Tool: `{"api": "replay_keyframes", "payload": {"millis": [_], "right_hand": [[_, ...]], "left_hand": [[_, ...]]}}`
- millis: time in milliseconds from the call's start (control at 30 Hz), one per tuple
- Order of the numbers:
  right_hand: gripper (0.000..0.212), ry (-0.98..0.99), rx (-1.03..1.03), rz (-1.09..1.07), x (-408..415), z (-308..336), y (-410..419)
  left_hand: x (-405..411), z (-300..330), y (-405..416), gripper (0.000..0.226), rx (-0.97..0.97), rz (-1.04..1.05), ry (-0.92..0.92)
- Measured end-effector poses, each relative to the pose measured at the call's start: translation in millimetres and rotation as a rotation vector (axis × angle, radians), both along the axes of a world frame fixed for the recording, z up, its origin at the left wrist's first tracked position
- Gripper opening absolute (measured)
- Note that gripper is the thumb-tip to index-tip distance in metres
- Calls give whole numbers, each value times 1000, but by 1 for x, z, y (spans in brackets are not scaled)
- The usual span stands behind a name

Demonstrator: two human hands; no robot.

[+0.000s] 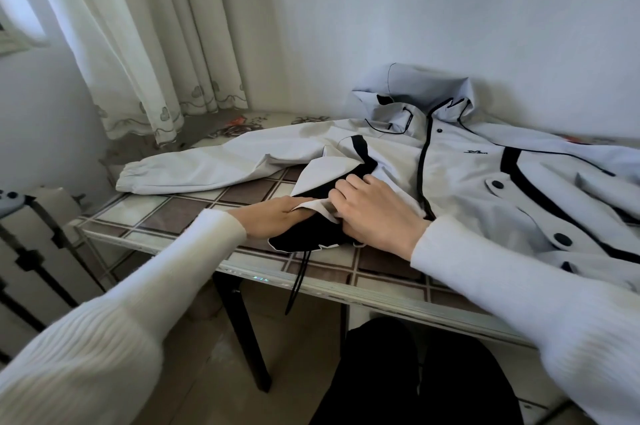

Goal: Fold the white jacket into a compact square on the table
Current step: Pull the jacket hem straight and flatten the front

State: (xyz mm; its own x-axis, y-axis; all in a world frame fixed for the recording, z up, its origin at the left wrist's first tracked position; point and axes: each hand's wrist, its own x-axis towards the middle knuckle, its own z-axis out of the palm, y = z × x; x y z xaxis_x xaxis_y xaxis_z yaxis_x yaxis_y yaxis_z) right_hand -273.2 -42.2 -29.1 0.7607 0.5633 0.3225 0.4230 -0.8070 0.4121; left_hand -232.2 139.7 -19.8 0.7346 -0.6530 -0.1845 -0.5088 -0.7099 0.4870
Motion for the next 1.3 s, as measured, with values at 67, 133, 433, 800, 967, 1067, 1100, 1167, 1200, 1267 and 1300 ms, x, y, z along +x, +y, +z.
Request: {"api": "replay_keyframes", "payload": {"millis": [67,133,433,800,967,1067,1100,1167,1200,1267,1300], "right_hand": [[24,86,48,30,2,4,-3],[19,198,168,39,4,15,-9],[30,621,231,11,-1,8,-18],[47,315,94,-6,-4,-8,-10],[47,418,155,-33,-7,-6,-8],[53,305,104,-32,-13,-11,-7],[53,270,96,-31,-14,-12,-6],[51,230,90,-20,-14,-12,-4],[51,231,92,-17,-13,-11,-3],[49,278,110,-25,-12,-9,-2],[45,324,118,-38,-11,-6,-2]], "left_hand": [[1,1,1,41,23,-28,7],[3,1,2,40,30,-42,5],[5,-13,3,56,113,-66,-91],[-4,-4,-4,79,297,-105,-135],[-1,6,-1,74,304,-131,-180],[5,9,2,74,300,-127,-159],[5,9,2,74,308,-114,-156],[5,10,3,74,327,-89,-142],[5,10,2,73,333,-84,-129],[4,12,2,72,318,-87,-106],[2,13,1,73,305,-89,-94]]}}
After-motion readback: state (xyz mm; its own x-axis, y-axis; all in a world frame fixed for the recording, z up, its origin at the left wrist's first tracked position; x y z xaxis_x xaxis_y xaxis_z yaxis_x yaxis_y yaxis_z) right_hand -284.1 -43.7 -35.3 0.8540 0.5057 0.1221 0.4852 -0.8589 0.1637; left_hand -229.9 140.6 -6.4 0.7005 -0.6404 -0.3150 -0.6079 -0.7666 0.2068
